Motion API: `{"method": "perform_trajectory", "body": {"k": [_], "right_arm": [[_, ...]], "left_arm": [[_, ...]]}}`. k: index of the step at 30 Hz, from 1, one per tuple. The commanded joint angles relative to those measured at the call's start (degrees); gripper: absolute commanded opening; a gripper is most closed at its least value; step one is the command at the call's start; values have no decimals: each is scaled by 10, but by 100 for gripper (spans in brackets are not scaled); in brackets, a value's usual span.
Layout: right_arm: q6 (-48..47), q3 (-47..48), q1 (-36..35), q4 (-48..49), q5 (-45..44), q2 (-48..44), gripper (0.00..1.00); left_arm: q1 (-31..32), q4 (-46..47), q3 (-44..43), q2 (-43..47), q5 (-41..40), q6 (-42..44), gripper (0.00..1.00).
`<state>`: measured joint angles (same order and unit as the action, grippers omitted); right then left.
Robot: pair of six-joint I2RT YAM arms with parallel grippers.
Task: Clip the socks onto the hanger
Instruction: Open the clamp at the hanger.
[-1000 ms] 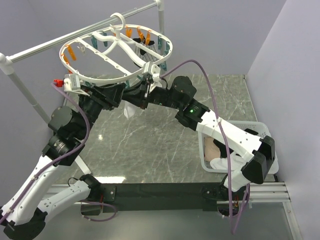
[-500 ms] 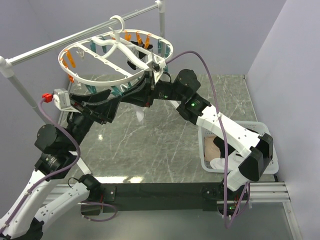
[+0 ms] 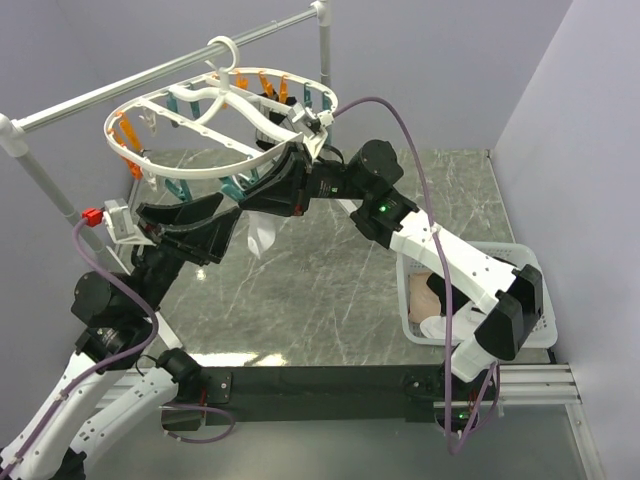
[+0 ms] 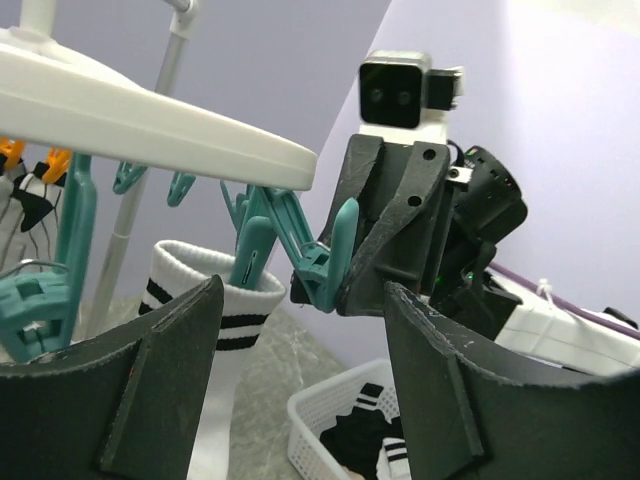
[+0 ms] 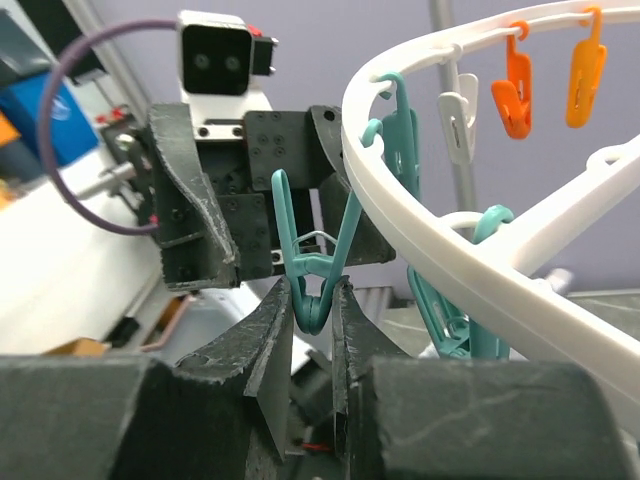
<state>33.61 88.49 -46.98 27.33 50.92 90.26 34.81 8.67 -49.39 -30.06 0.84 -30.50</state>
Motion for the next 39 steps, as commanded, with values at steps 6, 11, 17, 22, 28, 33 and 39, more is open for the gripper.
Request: {"method": "perform_trajectory", "body": {"k": [6,11,17,22,28,33,39], "right_arm": [[149,-5,0,93,41,20,0],[144,-10,0,85,35,21,0],[133,-11,0,79,19,18,0],[138,-10,0,85,7,26,0],[123,-8,-3,75,-20,28,0],[130,-9,-3,85,-13,33,0],[132,-5,-3,84,-14,36,0]], "left_arm": [[1,72,11,21,-3,-28,69],[1,74,9,13,-7,-32,69],[1,61,-9,-12,-25,-25,68],[1,49,-45,-37,-23,-23,67],[0,43,-60,-44,-21,-26,62],[1,29,-62,-46,-32,-23,61],[1,16,-72,-54,-37,-16,53]]}}
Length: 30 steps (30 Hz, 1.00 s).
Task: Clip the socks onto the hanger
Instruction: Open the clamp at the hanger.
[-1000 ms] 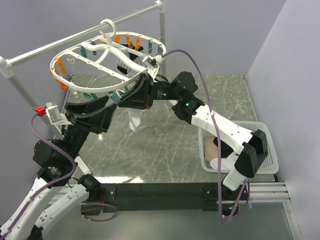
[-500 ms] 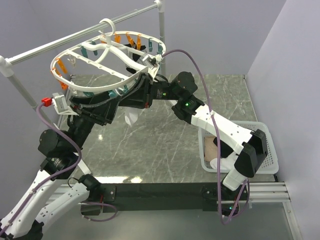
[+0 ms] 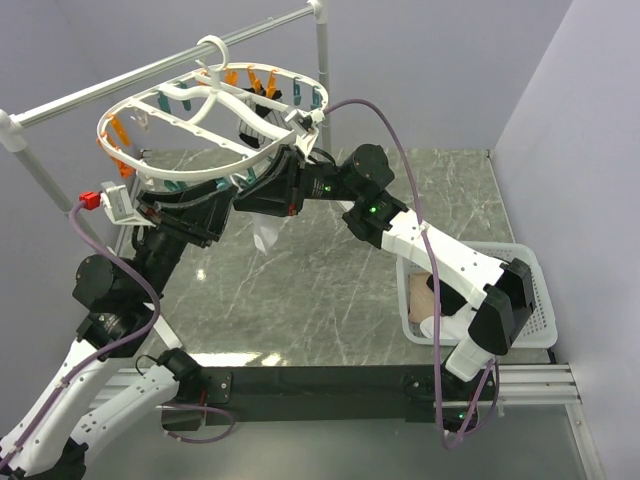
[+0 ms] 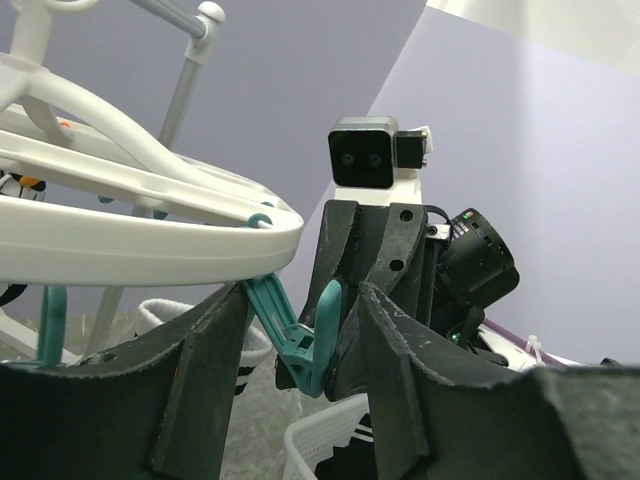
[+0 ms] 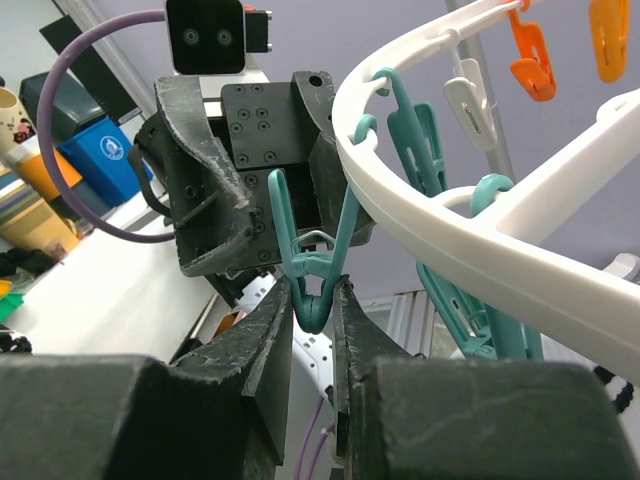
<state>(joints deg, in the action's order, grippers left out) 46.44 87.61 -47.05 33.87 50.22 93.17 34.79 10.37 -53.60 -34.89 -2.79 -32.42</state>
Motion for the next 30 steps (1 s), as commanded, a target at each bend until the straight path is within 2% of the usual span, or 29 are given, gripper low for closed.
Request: {"method": "perform_trajectory", "body": {"k": [1,5,9,13,22,30], "right_arm": [[0,8,-2,14,-8,8,0],[-13,18,-2,-5,-14,11,0],[-25,24,-2,-19,-21,12,0],[-23,27,-3,-18,-20,13,0],[-14,34,-4,-12,-20,20,0],[-16,46,-4,-17,-20,23,0]], "left_arm": [[1,-3,-32,-9,-2,4,52],[1,-13,-35,-18,0,8,50],[1,-11,-24,-16,-4,10,57],[0,-11,-16,-7,-8,13,58],[1,-16,-8,-13,-3,13,58],[1,-27,2,0,-19,14,55]]}}
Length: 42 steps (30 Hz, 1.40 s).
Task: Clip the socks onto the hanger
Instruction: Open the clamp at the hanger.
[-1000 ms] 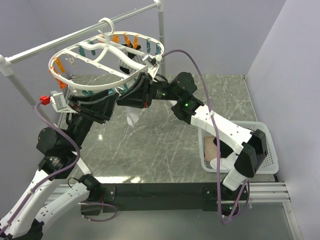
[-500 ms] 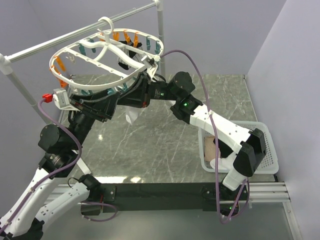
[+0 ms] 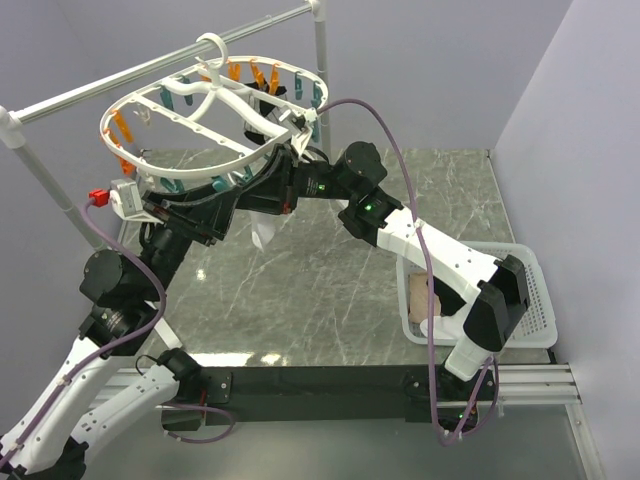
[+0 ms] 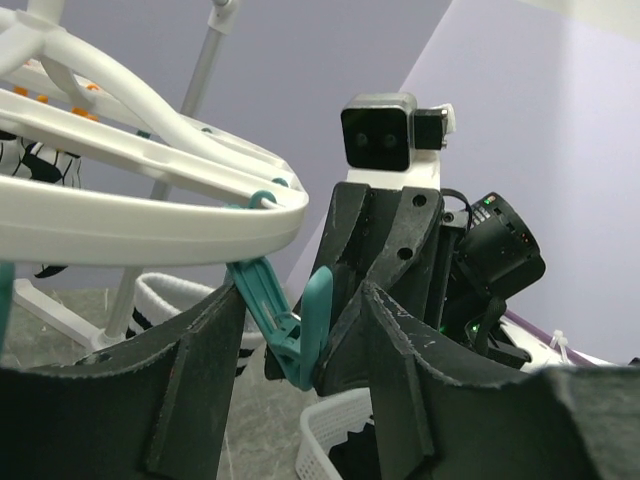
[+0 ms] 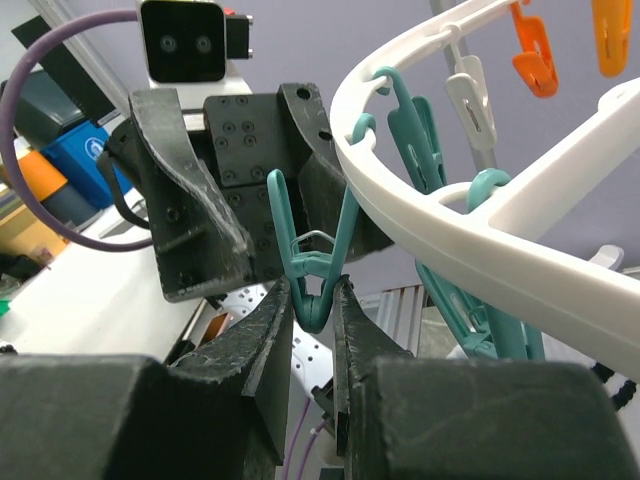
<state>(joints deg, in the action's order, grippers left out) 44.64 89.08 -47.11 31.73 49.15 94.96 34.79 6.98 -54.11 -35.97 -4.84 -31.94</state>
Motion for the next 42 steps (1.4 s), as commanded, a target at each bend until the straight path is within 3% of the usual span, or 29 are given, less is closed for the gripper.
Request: {"method": "perform_trajectory", "body": {"k": [1,8,19,34,38,42], "right_arm": [[2,31,-4,4,-9,5,0],[-2,29,-5,3,-10,3,0],[-15,16,-4,-5,-9,-9,0],[-10,14,-4,-1,-4,-6,0],[-8,17,-4,-1,-2,-6,0],[-13,15,-4,-8,-3,-7,0]], "left_arm": [[1,7,7,12,0,9,54],[0,10,9,13,-3,14,47],[1,9,-12,14,-24,25,51],[0,35,-8,10,-25,32,48],[0,36,-9,4,-15,36,43],[0,49,-6,2,-9,39,28]]}}
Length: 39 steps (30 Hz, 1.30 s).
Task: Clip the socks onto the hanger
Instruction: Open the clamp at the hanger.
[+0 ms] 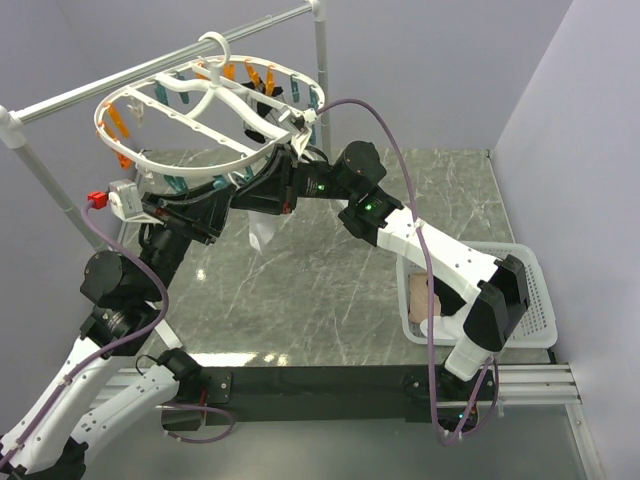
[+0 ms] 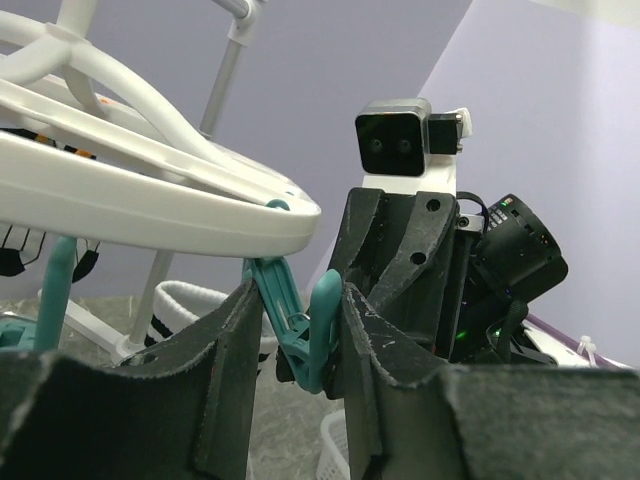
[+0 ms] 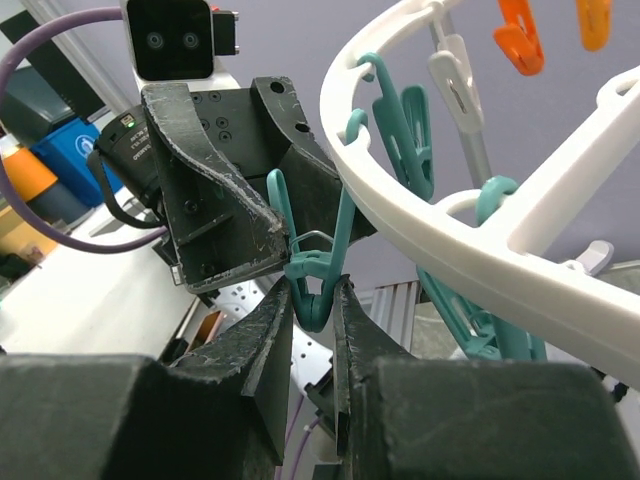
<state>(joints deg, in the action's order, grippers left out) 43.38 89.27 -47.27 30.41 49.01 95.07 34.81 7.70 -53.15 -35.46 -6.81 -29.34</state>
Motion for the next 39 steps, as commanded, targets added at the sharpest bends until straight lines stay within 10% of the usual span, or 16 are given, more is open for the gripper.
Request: {"method": "perform_trajectory", "body": {"k": [1,5,9,12,39], "right_arm": [[-2,13,-3,5,-2,-8,0],[-23,12,-3,-13,-8,-10,1],[-81,21,-3,-95,-22,-19,44],[-148,17,-4,-166,-54,-38,59],[-369,-197,-2,-267,-430,-280,66]], "left_arm": [[0,43,-14,-3,13,13,27],[0,52,-11,-5,11,15,25],[0,38,-18,-11,6,24,26],[0,18,-28,-17,-7,29,25],[0,-193,-150,-73,-62,119,26]]}}
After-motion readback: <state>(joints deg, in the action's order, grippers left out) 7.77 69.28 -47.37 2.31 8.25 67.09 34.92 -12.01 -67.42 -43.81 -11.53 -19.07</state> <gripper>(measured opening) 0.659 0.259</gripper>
